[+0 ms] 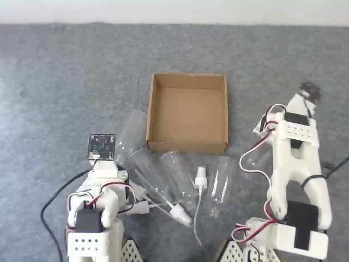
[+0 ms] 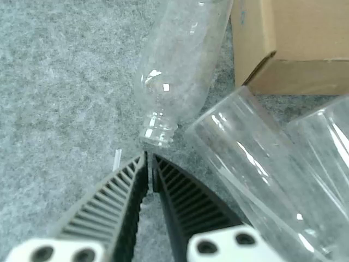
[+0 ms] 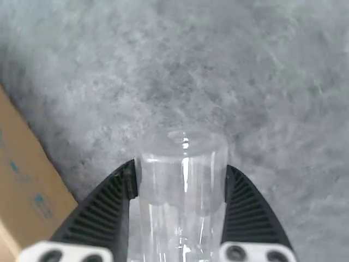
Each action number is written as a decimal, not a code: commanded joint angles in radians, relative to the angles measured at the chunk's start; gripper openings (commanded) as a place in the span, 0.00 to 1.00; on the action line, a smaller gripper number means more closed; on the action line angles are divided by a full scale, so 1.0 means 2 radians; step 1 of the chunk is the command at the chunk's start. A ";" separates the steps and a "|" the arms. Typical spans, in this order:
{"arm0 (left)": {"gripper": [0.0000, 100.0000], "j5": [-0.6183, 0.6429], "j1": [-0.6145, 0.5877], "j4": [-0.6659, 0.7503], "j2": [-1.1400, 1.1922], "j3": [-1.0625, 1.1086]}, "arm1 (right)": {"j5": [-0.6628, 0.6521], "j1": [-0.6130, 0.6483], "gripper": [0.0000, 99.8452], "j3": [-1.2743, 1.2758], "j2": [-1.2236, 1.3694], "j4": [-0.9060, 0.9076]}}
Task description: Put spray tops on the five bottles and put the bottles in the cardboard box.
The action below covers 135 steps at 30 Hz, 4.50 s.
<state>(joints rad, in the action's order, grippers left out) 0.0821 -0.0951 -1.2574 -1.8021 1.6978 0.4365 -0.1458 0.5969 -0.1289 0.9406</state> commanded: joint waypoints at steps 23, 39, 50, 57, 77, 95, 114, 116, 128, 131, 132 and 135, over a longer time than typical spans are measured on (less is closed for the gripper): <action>0.01 -0.001 -0.002 -0.002 -0.008 -0.007 | 0.336 -0.110 0.09 -0.003 0.000 0.006; 0.01 -0.001 -0.002 -0.002 -0.008 -0.007 | 0.333 -0.073 0.43 0.032 -0.006 0.053; 0.01 -0.001 -0.002 -0.002 -0.008 -0.007 | 0.336 -0.070 0.43 -0.067 -0.006 0.185; 0.01 -0.001 -0.002 -0.002 -0.008 -0.007 | 0.334 -0.070 0.43 -0.144 -0.006 0.263; 0.01 -0.001 -0.002 -0.002 -0.008 -0.007 | 0.208 -0.069 0.43 -0.203 -0.007 0.367; 0.01 -0.001 -0.002 -0.002 -0.008 -0.007 | -0.146 -0.070 0.43 -0.232 -0.007 0.425; 0.01 -0.001 -0.002 -0.002 -0.008 -0.007 | -0.496 -0.043 0.43 -0.162 -0.114 0.423; 0.01 -0.001 -0.002 -0.002 -0.008 -0.007 | -0.520 -0.029 0.43 -0.148 -0.132 0.423; 0.01 -0.001 -0.002 -0.002 -0.008 -0.007 | -0.693 0.076 0.43 -0.068 -0.168 0.408; 0.01 -0.001 -0.002 -0.002 -0.008 -0.007 | -0.730 0.081 0.43 -0.054 -0.168 0.374; 0.01 -0.001 -0.002 -0.002 -0.008 -0.007 | -0.739 0.081 0.43 -0.049 -0.168 0.364; 0.01 -0.001 -0.002 -0.002 -0.008 -0.007 | -0.766 0.081 0.43 -0.036 -0.168 0.344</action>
<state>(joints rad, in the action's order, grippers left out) 0.0821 -0.0951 -1.2574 -1.8021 1.6978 -1.0180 0.0031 0.5155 -0.4081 1.6863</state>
